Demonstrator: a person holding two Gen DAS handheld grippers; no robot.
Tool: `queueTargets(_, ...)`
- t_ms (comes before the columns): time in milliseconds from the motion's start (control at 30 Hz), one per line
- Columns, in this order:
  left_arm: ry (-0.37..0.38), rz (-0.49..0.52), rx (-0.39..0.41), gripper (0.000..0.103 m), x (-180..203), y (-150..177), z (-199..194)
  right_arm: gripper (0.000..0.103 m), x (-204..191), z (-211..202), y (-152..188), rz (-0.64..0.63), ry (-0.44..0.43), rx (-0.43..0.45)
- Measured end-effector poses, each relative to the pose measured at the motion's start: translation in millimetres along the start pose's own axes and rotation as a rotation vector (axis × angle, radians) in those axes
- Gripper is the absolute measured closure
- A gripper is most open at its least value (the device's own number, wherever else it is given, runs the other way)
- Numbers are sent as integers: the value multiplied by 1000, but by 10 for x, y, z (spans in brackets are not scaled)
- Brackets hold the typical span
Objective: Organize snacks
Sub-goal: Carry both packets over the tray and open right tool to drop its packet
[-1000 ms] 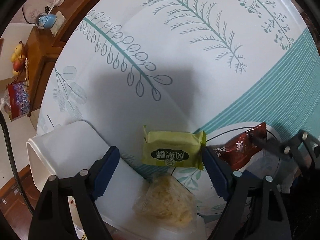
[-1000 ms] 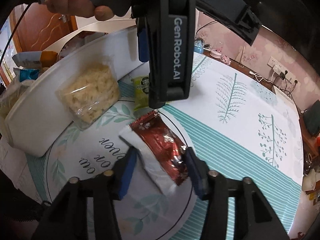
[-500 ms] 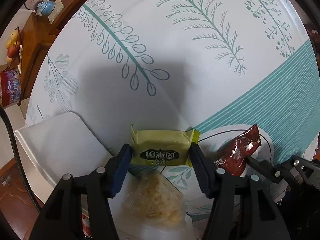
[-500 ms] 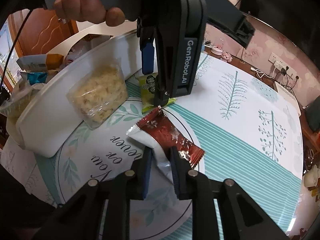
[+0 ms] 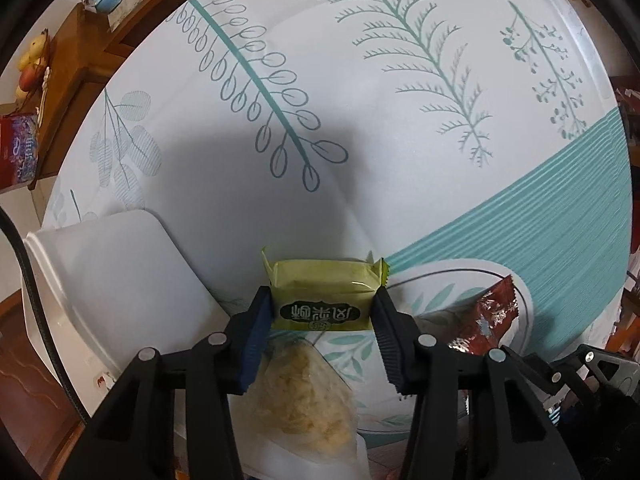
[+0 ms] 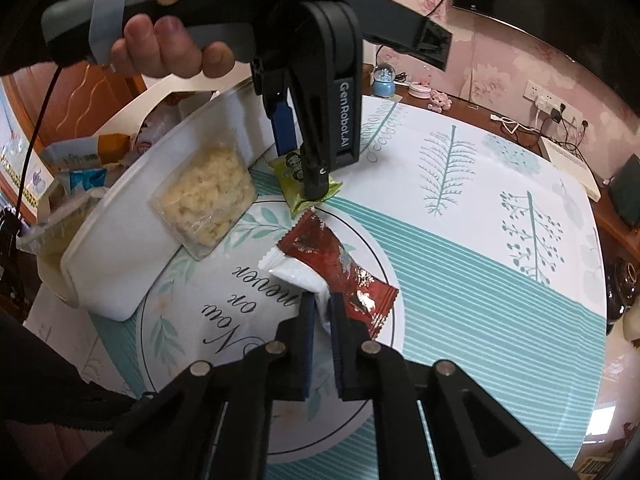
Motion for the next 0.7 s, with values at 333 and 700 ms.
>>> queueTargets(333,25,-5,64,55,50,397,-331,99,-36,-221,15,24,15,33)
queueTargets(700,65,-51,206,55,217,916,-945,99,-224,-634,-73,14,44,110)
Point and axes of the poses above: each gripper's, at about its wrist camera, not at the fingertips, and z roughly the way its jaws point, x to its right, y to its underside, the point moved 1 cm from there along z, roughly the way its jaws point, and after that the axes turned 3 degrees about -x, right-handed, at the moved point
